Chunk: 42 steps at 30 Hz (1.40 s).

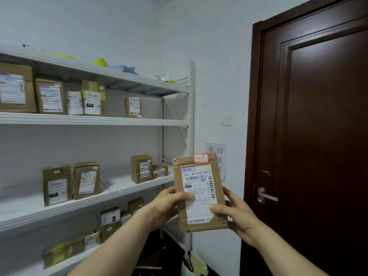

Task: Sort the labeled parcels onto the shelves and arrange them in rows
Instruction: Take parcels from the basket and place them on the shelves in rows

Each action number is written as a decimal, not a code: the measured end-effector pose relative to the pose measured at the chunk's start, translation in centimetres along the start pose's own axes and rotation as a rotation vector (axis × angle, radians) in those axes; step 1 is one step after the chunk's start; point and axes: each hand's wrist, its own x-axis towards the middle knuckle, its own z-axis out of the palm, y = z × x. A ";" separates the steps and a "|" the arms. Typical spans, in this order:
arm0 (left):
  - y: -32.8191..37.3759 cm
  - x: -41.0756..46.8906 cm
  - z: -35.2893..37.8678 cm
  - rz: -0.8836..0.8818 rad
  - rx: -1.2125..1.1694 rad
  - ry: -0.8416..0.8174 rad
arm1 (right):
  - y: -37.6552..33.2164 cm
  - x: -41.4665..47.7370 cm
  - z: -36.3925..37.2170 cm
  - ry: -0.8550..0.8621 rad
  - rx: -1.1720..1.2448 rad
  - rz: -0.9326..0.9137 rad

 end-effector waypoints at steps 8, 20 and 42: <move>1.4 -2.2 -3.1 0.002 0.038 0.107 | -0.3 1.2 3.8 -0.095 -0.020 -0.013; 3.1 -4.1 -4.0 0.010 0.030 0.246 | -0.6 2.5 6.2 -0.143 0.097 0.003; 7.1 -4.9 -8.1 0.102 0.123 0.483 | -1.6 9.0 11.6 -0.324 0.241 0.005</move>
